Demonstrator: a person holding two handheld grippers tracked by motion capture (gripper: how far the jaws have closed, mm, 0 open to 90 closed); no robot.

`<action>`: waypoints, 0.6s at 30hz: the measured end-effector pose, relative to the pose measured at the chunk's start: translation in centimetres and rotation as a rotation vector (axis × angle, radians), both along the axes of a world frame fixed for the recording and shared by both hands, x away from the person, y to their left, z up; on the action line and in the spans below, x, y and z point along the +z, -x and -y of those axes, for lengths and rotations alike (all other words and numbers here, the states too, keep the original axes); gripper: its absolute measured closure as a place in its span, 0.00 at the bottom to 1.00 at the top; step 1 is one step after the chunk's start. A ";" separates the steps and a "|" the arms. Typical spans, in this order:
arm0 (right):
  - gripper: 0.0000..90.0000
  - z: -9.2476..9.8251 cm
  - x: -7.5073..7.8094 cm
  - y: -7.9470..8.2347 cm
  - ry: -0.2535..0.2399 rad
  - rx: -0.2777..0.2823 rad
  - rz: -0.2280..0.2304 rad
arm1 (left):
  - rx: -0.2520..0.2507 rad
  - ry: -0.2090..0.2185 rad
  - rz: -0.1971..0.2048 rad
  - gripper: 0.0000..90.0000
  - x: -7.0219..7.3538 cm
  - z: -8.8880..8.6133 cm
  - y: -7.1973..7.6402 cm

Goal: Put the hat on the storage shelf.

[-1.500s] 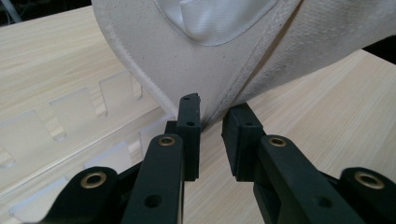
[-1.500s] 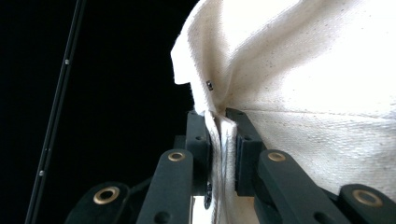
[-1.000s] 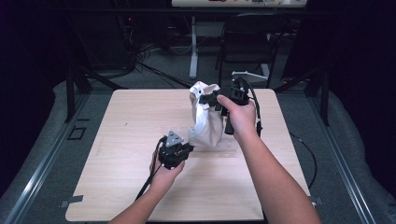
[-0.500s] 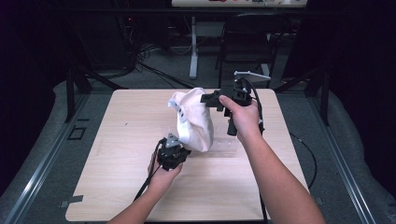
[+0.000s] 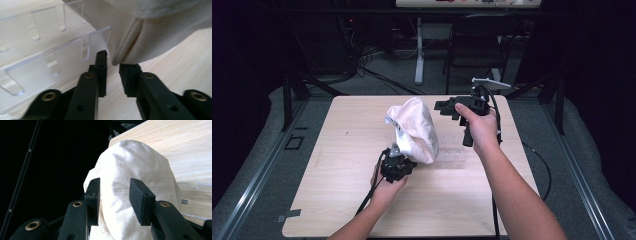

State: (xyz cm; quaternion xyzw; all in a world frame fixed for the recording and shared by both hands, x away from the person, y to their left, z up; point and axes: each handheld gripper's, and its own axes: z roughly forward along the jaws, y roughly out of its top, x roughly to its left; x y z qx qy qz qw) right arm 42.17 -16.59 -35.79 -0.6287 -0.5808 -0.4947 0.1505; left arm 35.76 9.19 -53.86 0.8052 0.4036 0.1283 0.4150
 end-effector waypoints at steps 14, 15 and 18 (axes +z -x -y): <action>0.62 0.3 -0.1 0.9 0.037 -0.016 0.051 | 0.049 -0.010 0.031 0.57 -1.1 -1.9 1.6; 0.61 0.3 -0.1 1.0 0.046 -0.011 0.057 | 0.050 -0.007 0.031 0.57 -1.2 -2.1 1.8; 0.60 0.3 0.1 1.3 0.065 -0.009 0.072 | 0.050 -0.017 0.034 0.56 -1.5 -2.9 2.5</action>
